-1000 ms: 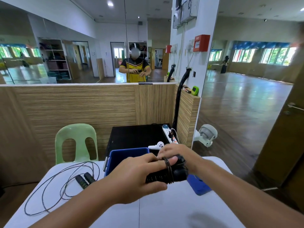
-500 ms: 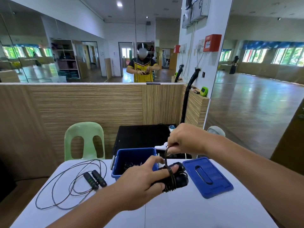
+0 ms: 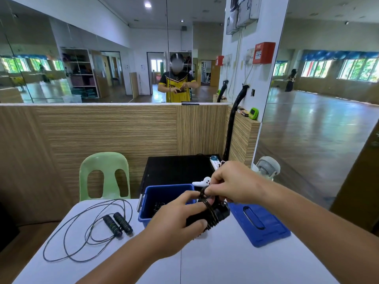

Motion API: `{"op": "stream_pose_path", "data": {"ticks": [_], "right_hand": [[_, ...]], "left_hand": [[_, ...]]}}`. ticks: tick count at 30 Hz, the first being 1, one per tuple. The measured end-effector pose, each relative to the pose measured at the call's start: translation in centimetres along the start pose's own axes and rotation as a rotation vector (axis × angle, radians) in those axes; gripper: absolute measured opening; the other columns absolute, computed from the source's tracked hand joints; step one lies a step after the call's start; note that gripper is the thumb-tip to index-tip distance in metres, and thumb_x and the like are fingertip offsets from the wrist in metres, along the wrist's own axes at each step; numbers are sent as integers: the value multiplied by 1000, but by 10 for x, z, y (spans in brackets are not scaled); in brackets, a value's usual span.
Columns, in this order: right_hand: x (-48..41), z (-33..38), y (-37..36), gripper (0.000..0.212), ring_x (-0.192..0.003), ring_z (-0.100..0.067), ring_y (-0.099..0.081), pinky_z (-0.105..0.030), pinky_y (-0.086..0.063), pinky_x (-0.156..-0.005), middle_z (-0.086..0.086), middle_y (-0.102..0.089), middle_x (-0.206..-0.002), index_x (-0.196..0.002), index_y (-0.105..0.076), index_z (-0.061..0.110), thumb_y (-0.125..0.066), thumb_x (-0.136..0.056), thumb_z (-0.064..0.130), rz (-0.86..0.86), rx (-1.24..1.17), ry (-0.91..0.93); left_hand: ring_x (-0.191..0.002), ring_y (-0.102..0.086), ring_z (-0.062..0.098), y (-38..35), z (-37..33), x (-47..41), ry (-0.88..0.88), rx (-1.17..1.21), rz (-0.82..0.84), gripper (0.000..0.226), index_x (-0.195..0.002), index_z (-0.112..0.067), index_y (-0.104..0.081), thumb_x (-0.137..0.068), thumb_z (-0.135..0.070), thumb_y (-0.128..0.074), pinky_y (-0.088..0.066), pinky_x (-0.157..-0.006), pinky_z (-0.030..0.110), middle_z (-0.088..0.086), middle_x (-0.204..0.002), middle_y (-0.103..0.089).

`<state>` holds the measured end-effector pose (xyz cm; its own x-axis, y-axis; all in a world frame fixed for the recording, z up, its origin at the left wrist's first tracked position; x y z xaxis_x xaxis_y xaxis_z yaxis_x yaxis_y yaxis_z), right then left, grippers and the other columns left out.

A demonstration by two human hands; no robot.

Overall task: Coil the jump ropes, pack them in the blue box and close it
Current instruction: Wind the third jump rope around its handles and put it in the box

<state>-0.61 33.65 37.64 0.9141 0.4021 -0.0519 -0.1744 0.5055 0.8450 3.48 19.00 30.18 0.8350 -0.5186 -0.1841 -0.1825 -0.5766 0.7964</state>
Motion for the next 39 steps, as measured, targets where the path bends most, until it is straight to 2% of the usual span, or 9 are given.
{"op": "stream_pose_path", "data": {"ticks": [3, 7, 15, 19, 26, 29, 33, 36, 39], "right_hand": [[7, -8, -7, 21, -51, -11, -63, -22, -52, -51, -6, -69, -63, -74, -77, 11, -71, -92, 21, -7, -222, -89], [12, -16, -11, 21, -49, -12, -62, -23, -50, -49, -6, -68, -61, -74, -78, 8, -74, -91, 20, -126, -367, -151], [25, -17, -22, 11, -62, -7, -69, -22, -56, -51, 6, -73, -65, -73, -80, 21, -80, -84, 22, -475, -399, -102], [30, -22, -31, 7, -70, 1, -68, -12, -48, -62, 12, -72, -69, -76, -79, 24, -84, -79, 28, -591, -347, -116], [33, -27, -44, 10, -77, 1, -69, -10, -49, -66, 15, -74, -76, -79, -79, 27, -83, -82, 18, -491, -362, -50], [33, -32, -44, 21, -84, -2, -67, -10, -47, -68, 13, -72, -81, -75, -80, 29, -79, -79, 8, -485, -269, -11], [34, -40, -40, 15, -87, -2, -65, -10, -46, -72, 14, -69, -83, -81, -83, 30, -79, -82, 16, -488, -216, -27], [37, -39, -35, 13, -86, 0, -66, -12, -48, -73, 16, -73, -82, -86, -83, 30, -77, -86, 19, -530, -221, -27], [37, -32, -31, 9, -90, -2, -62, -14, -46, -75, 16, -65, -86, -88, -82, 29, -77, -88, 21, -612, -112, 12]], "left_hand": [[-116, -55, 0, 3, 3, 0, 17, 85, -91, 35, -124, -44, -67, -90, -44, -61, -55, -92, 32, -35, -136, -44], [-114, -59, -2, 2, 4, 0, 48, 245, -169, 36, -123, -43, -70, -88, -33, -70, -59, -89, 28, -35, -129, -54], [-104, -58, -9, -4, 6, -1, 115, 235, -263, 34, -120, -42, -72, -88, -31, -72, -62, -81, 30, -41, -123, -53], [-107, -57, -8, -7, 8, -1, 125, 174, -293, 30, -117, -39, -75, -88, -32, -71, -56, -89, 27, -35, -124, -57], [-108, -51, -16, -7, 16, 2, 171, 127, -297, 32, -121, -42, -72, -90, -35, -70, -54, -91, 25, -43, -117, -52], [-109, -52, -15, -4, 15, 2, 163, 131, -322, 33, -123, -40, -72, -91, -33, -71, -48, -85, 9, -38, -118, -54], [-106, -53, -13, -2, 12, 3, 158, 165, -326, 32, -123, -36, -73, -91, -29, -71, -49, -70, 3, -33, -121, -55], [-104, -57, -6, -4, 8, 2, 160, 178, -313, 34, -125, -36, -72, -92, -29, -71, -52, -68, 5, -32, -122, -54], [-104, -58, -1, -10, 5, 1, 183, 141, -303, 36, -129, -36, -70, -93, -32, -69, -49, -68, 1, -30, -125, -53]]}}
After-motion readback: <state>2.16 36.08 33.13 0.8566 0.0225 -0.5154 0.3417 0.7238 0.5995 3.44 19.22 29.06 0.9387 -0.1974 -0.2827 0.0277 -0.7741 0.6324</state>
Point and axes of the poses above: each hand's wrist, its own x-axis away from the middle knuckle, its own y-axis out of the back of the hand, z = x × y, the point moved 7 cm from there along -x, towards the middle knuckle
